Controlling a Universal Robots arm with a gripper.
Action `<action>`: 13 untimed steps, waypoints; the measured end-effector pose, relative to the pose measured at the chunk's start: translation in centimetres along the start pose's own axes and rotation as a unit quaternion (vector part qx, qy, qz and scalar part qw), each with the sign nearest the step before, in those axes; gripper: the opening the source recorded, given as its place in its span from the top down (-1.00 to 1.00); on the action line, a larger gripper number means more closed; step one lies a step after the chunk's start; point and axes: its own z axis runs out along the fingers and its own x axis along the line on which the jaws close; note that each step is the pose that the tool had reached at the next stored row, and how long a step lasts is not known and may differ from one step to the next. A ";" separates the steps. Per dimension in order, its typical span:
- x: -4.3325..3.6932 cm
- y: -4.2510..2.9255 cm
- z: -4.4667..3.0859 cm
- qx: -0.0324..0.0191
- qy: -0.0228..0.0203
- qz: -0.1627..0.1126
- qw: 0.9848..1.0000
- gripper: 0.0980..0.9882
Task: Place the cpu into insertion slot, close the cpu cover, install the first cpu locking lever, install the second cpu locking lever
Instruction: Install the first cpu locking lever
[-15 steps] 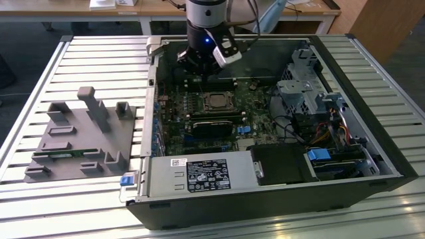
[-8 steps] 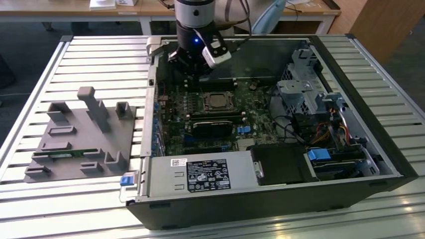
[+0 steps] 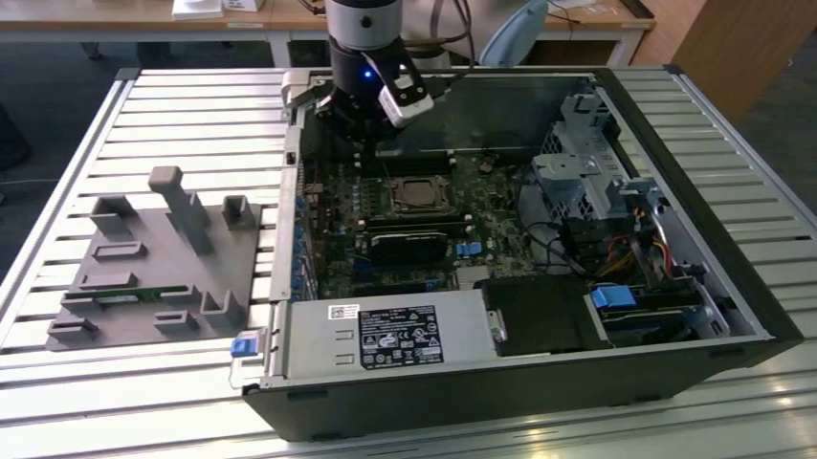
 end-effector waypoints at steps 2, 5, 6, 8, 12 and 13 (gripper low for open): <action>0.10 0.31 0.07 0.000 0.000 0.000 1.000 0.98; 0.12 0.75 0.16 0.000 0.000 -0.001 1.000 0.98; 0.12 0.90 0.19 0.000 0.000 -0.001 1.000 0.98; 0.13 1.22 0.26 0.000 0.000 -0.001 1.000 0.98; 0.10 1.54 0.35 0.000 0.000 -0.001 1.000 0.98; 0.05 1.61 0.36 0.000 0.000 -0.002 1.000 0.98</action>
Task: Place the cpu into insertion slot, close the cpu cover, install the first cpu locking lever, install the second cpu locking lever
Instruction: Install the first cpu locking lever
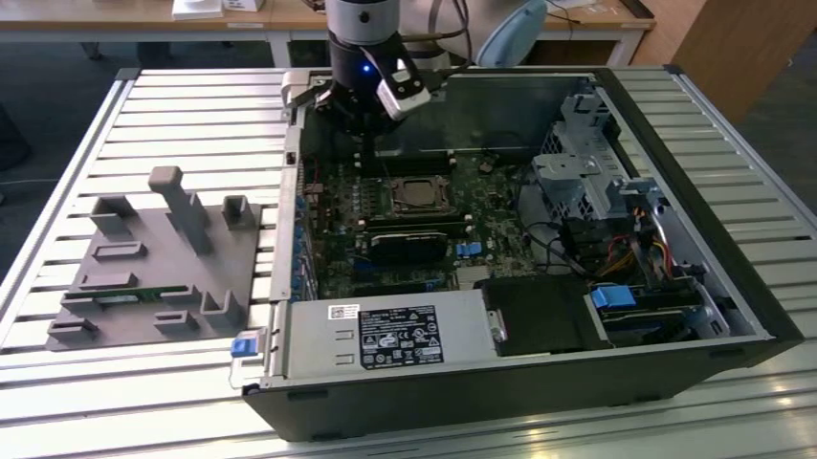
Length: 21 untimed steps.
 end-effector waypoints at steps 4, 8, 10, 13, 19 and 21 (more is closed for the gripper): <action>-0.49 0.30 0.05 0.000 0.000 0.000 1.000 0.98; -1.70 0.35 0.20 0.000 0.001 0.000 1.000 0.98; -2.47 0.38 0.31 0.000 0.001 0.000 1.000 0.98; -3.72 0.40 0.49 0.000 0.003 0.000 1.000 0.98; -5.13 0.43 0.75 0.001 0.005 0.000 1.000 0.98; -5.14 0.44 0.76 0.000 0.004 0.000 1.000 0.98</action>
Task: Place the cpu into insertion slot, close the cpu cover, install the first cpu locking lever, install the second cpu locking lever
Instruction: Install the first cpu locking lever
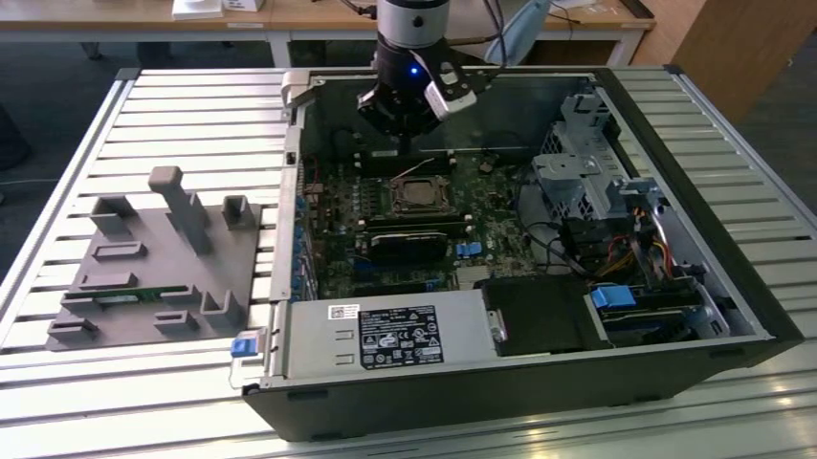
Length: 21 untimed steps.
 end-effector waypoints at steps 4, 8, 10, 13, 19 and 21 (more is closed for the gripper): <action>0.00 -0.01 0.31 -0.008 -0.002 -0.002 1.000 0.98; 0.00 -0.03 0.69 -0.008 -0.007 -0.013 1.000 0.98; -0.05 -0.03 0.81 -0.009 -0.008 -0.013 1.000 0.98; -0.46 -0.03 1.26 -0.010 -0.009 -0.012 1.000 0.98; -0.84 0.07 1.81 -0.013 -0.008 -0.011 1.000 0.98; -0.93 0.13 1.92 -0.013 -0.009 -0.009 1.000 0.98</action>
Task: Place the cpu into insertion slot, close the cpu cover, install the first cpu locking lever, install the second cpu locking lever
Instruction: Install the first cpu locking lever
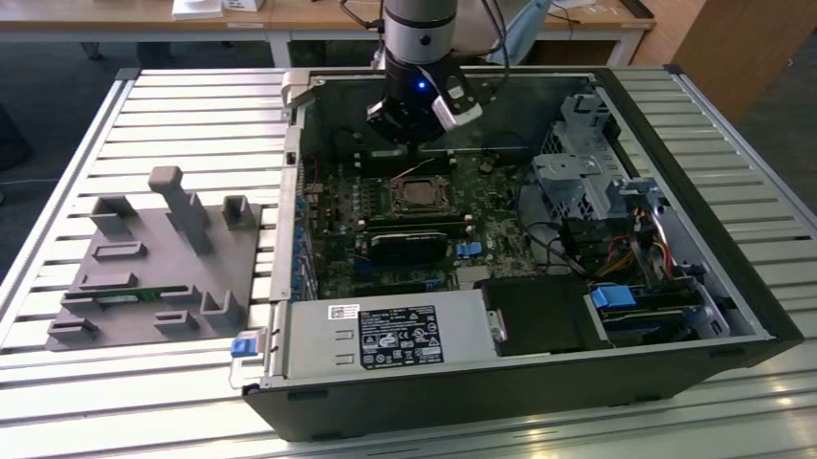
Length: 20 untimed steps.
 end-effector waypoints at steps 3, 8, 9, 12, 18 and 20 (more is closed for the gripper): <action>-0.26 0.11 0.15 0.000 0.000 0.001 1.000 0.98; -0.75 0.22 0.50 0.000 0.002 0.002 1.000 0.98; -0.82 0.25 0.56 0.000 0.002 0.002 1.000 0.98; -0.94 0.28 0.68 0.000 0.002 0.002 1.000 0.98; -1.36 0.30 1.01 0.000 0.003 0.002 1.000 0.98; -1.54 0.29 1.14 0.000 0.003 0.002 1.000 0.98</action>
